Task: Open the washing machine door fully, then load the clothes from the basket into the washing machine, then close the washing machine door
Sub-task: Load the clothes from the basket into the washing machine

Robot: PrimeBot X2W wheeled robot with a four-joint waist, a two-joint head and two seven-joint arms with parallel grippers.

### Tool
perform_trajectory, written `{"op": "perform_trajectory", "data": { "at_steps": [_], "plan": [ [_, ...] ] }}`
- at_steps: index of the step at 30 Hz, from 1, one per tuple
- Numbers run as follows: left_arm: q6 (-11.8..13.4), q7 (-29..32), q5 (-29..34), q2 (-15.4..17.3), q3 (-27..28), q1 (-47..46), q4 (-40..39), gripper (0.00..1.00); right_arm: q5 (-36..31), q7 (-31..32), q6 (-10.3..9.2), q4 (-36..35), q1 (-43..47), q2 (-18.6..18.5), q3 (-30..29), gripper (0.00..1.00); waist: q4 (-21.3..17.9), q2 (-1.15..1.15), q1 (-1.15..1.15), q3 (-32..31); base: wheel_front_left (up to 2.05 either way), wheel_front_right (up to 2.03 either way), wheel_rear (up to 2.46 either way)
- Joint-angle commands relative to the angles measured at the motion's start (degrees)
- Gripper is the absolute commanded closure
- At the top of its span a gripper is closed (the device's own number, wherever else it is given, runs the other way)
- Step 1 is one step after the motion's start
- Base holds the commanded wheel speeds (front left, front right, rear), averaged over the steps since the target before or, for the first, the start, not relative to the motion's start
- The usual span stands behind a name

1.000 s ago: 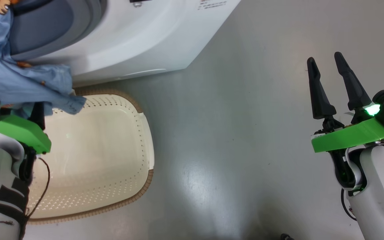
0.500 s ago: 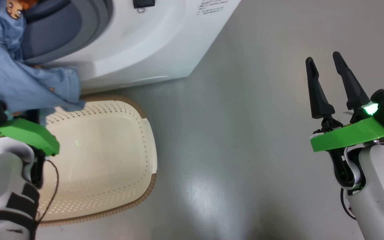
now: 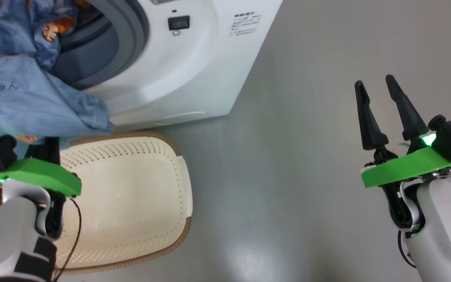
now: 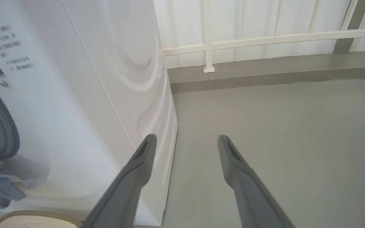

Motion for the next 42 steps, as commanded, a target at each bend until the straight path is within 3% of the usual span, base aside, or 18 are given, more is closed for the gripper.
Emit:
{"op": "perform_trajectory", "data": {
  "at_steps": [1,7,15,26,37,38,40,41,42],
  "plan": [
    [-0.28,-0.76,0.64,1.95,2.62,1.93,-3.59,1.00,0.02,-0.46,0.26,-0.88,1.72,-0.19,1.06,0.00,0.20,0.00,0.01,-1.49,0.00,0.00,0.00],
    [-0.28,-0.76,3.31,1.45,5.12,4.38,-12.29,1.00,0.37,-0.46,0.26,-0.77,2.44,0.00,1.10,0.00,-0.10,0.00,0.01,-2.83,0.00,0.00,0.00],
    [-0.28,-0.76,5.11,1.94,5.11,0.70,-15.90,1.00,0.76,-0.46,0.26,-1.25,2.44,0.40,1.28,0.00,-1.32,0.00,0.01,-1.31,0.00,0.00,0.00],
    [-0.28,2.17,4.72,6.28,5.03,-18.70,-3.78,1.00,0.25,-0.46,0.26,-2.66,1.08,1.31,0.73,0.00,-5.11,0.00,0.01,6.64,0.00,0.00,0.00],
    [-0.28,8.64,3.50,12.79,0.93,-36.20,6.89,1.00,-0.14,-0.46,0.26,-3.84,0.32,3.28,0.58,0.00,-9.19,0.00,0.01,11.99,0.00,0.00,0.00],
    [-0.28,10.05,2.94,13.48,0.56,-37.41,7.68,0.80,-0.14,-0.46,0.26,-3.82,0.28,3.45,0.62,0.00,-9.45,0.00,0.01,12.17,0.00,0.00,0.00],
    [-0.28,12.78,1.60,14.73,0.10,-39.49,9.08,0.56,-0.14,-0.46,0.26,-3.76,0.26,3.79,0.68,0.00,-9.90,0.00,0.01,12.30,0.00,0.00,0.00],
    [-0.28,14.27,1.03,15.33,-0.27,-40.32,9.66,0.00,-0.14,-0.46,0.26,-3.72,0.27,3.99,0.68,0.00,-10.09,0.00,0.01,12.26,0.00,0.00,0.00],
    [-0.28,16.24,0.41,15.86,-0.79,-40.95,10.31,0.00,-0.15,-0.46,0.26,-3.69,0.31,4.17,0.72,0.00,-10.25,0.00,0.01,12.20,0.00,0.00,0.00]
  ]
}}
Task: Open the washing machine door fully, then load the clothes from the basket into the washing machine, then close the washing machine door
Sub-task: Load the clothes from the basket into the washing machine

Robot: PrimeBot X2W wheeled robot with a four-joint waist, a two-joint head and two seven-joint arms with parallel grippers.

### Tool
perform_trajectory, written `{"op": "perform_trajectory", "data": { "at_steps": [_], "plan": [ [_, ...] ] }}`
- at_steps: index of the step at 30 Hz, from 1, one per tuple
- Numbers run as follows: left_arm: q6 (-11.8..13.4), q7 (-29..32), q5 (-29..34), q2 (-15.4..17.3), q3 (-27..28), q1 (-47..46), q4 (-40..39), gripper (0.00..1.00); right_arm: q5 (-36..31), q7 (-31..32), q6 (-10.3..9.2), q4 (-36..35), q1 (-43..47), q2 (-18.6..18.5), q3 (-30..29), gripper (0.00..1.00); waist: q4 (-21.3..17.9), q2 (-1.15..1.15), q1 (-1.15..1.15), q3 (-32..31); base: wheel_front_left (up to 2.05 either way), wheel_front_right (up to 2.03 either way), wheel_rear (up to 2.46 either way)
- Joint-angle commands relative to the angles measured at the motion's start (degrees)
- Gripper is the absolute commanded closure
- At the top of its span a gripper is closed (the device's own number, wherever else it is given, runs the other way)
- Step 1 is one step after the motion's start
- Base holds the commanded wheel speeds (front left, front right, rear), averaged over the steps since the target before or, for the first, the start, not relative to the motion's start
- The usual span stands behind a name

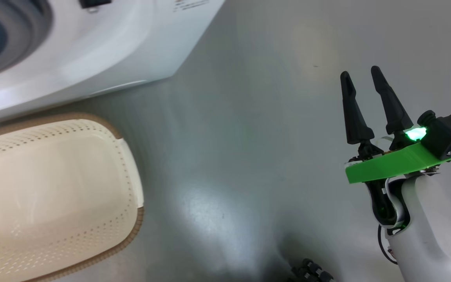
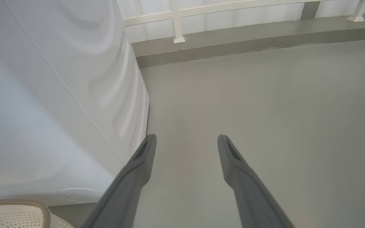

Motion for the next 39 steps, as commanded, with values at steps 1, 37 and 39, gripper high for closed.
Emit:
{"op": "perform_trajectory", "data": {
  "at_steps": [1,37,39],
  "plan": [
    [-0.30,2.79,-1.26,3.22,-0.23,-1.13,-0.33,0.00,-0.57,-0.46,0.26,-1.17,1.06,-0.02,0.80,0.00,-0.84,0.00,-0.01,0.42,0.00,0.00,0.00],
    [-0.30,-15.94,-14.29,-0.04,-12.36,25.20,-7.73,0.00,0.37,-0.46,0.26,2.71,4.39,-3.37,1.07,0.00,9.05,0.00,-0.01,-20.62,0.00,0.00,0.00],
    [-0.28,-16.42,-14.01,-0.57,-12.00,27.50,-9.22,0.00,0.49,-0.46,0.26,2.79,4.91,-3.84,0.78,0.00,9.80,0.00,-0.01,-22.03,0.00,0.00,0.00]
  ]
}}
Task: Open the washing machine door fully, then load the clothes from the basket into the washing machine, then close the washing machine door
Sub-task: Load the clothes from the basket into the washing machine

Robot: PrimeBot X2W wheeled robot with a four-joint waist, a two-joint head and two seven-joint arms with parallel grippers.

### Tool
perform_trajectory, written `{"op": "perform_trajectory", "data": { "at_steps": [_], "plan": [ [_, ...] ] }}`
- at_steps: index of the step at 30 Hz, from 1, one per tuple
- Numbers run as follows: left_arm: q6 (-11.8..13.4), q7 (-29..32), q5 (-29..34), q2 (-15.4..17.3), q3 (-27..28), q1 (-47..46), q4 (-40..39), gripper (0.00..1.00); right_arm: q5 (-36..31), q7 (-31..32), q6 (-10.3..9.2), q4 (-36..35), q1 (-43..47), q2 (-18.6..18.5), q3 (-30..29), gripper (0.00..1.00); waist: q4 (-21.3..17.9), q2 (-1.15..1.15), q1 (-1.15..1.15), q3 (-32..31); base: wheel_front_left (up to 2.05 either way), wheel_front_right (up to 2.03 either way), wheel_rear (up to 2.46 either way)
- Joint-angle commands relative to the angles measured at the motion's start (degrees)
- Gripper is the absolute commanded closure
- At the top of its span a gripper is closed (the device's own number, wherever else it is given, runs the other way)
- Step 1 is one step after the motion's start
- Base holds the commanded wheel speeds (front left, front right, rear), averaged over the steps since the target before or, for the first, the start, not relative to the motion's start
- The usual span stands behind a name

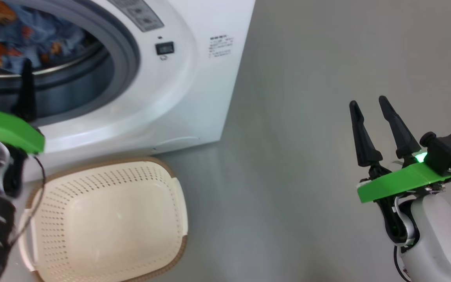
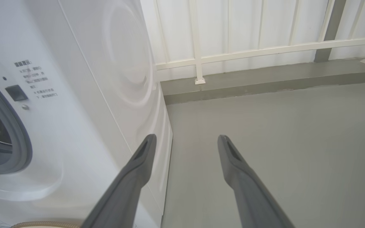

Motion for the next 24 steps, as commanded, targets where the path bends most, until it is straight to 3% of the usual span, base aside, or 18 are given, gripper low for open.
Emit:
{"op": "perform_trajectory", "data": {
  "at_steps": [1,14,24],
  "plan": [
    [-0.22,-0.65,-0.11,2.29,2.05,1.96,-2.47,0.00,0.36,-0.46,0.25,-1.05,1.48,-1.02,0.50,0.00,3.06,0.00,0.01,-4.31,0.00,0.00,0.00],
    [3.76,-0.84,5.78,-1.31,11.14,21.27,-21.47,0.00,0.70,-0.46,0.25,-1.31,4.28,-3.18,-0.20,0.00,7.04,0.00,0.01,-11.31,0.00,0.00,0.00],
    [5.40,-0.85,9.19,-4.20,17.01,31.95,-30.92,0.00,1.03,-0.46,0.25,-1.13,6.05,-4.60,0.09,0.00,8.45,0.00,0.01,-15.10,0.00,0.00,0.00]
  ]
}}
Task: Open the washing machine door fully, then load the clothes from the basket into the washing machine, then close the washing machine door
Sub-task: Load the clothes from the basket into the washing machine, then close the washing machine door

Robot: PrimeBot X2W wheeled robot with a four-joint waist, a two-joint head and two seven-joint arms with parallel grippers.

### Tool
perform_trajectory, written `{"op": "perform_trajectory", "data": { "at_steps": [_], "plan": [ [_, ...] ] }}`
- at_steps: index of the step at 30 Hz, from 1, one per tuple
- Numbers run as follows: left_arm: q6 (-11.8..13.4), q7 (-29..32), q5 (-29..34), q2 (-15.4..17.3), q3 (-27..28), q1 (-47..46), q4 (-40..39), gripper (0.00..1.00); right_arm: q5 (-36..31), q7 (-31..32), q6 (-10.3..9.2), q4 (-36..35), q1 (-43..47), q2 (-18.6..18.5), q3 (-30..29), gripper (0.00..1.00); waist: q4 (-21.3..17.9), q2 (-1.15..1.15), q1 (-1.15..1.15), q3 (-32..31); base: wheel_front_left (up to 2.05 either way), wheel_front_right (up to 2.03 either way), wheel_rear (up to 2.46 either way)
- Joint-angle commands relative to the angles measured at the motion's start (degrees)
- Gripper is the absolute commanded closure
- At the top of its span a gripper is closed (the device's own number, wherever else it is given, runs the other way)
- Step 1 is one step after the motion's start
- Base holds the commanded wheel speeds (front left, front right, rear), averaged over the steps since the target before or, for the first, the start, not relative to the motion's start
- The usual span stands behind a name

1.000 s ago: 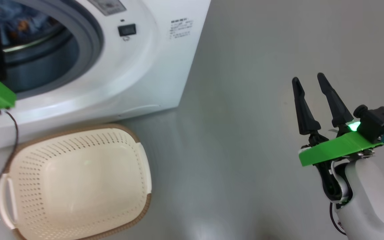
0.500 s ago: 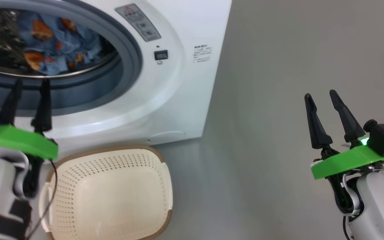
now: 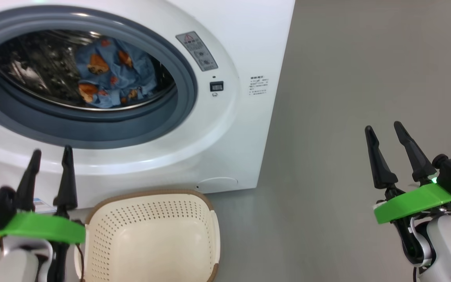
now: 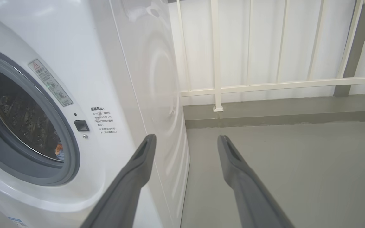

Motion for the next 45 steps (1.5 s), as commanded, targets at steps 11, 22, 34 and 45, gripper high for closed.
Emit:
{"op": "perform_trajectory", "data": {
  "at_steps": [11,22,34,45],
  "plan": [
    [0.89,-0.37,2.22,-0.52,4.67,7.20,-7.30,0.00,0.67,-0.46,0.26,-1.57,2.04,-2.00,1.22,0.00,1.17,0.00,0.01,-3.23,0.00,0.00,0.00],
    [0.26,-0.37,4.19,-2.01,5.74,8.92,-7.36,0.00,0.56,-0.46,0.26,-1.59,2.77,-2.30,1.37,0.00,0.94,0.00,0.01,-4.32,0.00,0.00,0.00],
    [-0.44,-0.37,5.44,-2.96,6.24,8.33,-6.19,0.00,0.68,-0.46,0.26,-1.43,2.61,-2.30,2.08,0.00,0.50,0.00,0.01,-4.18,0.00,0.00,0.00],
    [-0.97,-0.37,6.10,-3.42,6.51,8.09,-5.51,0.00,0.75,-0.46,0.26,-1.26,2.74,-2.25,2.36,0.00,0.48,0.00,0.01,-4.30,0.00,0.00,0.00]
  ]
}}
